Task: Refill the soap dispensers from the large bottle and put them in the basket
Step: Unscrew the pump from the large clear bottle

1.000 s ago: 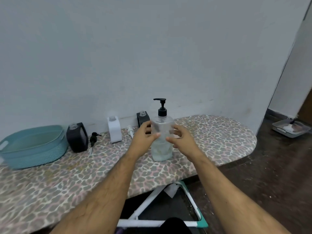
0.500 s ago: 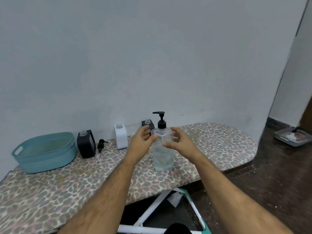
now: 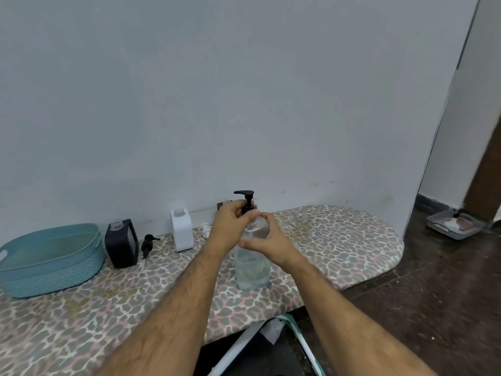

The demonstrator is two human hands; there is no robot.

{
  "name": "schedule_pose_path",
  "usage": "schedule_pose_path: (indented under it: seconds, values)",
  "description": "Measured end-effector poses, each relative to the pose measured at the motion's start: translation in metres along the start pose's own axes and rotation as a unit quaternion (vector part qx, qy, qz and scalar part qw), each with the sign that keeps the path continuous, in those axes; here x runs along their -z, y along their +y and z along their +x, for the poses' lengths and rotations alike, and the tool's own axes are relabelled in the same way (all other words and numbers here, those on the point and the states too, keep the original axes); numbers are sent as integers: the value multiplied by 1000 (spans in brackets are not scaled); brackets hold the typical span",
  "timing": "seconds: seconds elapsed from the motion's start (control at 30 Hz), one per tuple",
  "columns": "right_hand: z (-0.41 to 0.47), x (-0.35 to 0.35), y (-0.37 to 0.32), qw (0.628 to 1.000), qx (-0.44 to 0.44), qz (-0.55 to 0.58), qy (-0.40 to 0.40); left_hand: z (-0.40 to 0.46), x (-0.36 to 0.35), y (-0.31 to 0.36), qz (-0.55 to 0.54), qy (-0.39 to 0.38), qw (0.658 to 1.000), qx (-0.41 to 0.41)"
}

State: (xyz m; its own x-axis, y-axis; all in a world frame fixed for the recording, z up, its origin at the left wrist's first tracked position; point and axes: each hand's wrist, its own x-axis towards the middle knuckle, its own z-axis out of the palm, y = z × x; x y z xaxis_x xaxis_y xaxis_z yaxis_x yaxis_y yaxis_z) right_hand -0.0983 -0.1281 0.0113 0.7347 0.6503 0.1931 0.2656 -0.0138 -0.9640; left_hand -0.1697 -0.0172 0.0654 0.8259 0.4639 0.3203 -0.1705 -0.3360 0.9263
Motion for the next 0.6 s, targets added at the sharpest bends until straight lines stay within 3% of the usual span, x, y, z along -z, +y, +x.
schedule_pose_path:
  seconds: [0.27,0.47,0.6]
  values:
    - [1,-6,7,999,7,14,32,-3,-10,-1,32,43,999,-3]
    - [-1,-17,11,999,5,-4,52,-11,-18,0,108,137,985,-13]
    - [-1,-17,15,999,7,3,38,-17,-22,1,105,155,982,-3]
